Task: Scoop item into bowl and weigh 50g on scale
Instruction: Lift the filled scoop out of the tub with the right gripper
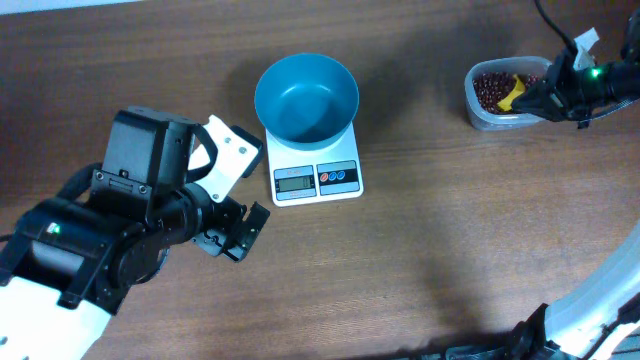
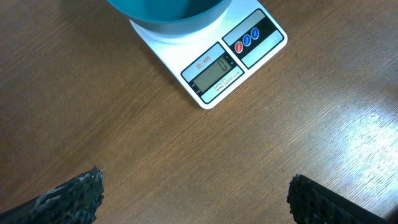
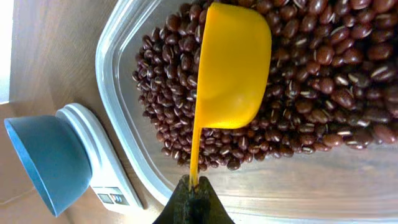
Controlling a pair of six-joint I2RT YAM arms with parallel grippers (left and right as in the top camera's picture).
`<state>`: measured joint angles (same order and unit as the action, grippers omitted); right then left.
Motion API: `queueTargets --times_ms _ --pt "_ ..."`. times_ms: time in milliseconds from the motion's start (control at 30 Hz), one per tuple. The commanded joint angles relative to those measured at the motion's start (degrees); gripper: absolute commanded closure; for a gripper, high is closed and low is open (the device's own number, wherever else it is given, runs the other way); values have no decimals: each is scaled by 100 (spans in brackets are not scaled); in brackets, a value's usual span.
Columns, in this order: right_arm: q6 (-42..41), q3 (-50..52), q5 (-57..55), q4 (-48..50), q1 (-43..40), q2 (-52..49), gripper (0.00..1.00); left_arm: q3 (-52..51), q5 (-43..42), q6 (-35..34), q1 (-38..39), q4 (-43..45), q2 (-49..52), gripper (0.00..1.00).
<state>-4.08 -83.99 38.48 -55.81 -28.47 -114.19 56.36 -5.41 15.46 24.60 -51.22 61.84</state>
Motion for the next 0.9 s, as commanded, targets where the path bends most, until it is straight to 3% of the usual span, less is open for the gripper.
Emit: queueTargets --times_ms 0,267,433,667,867 --pt "63 20 142 -212 22 -105 96 -15 -83 90 -24 4 20 2" --pt "79 20 361 -363 -20 -103 96 -15 -83 90 -24 4 20 2" --pt "85 20 975 -463 -776 -103 96 -15 -83 90 -22 4 20 2" --pt "684 20 1884 -492 -1021 -105 96 -15 -83 90 -22 4 20 1" --pt "1143 20 1982 -922 -1021 -105 96 -15 -83 90 -22 4 20 2"
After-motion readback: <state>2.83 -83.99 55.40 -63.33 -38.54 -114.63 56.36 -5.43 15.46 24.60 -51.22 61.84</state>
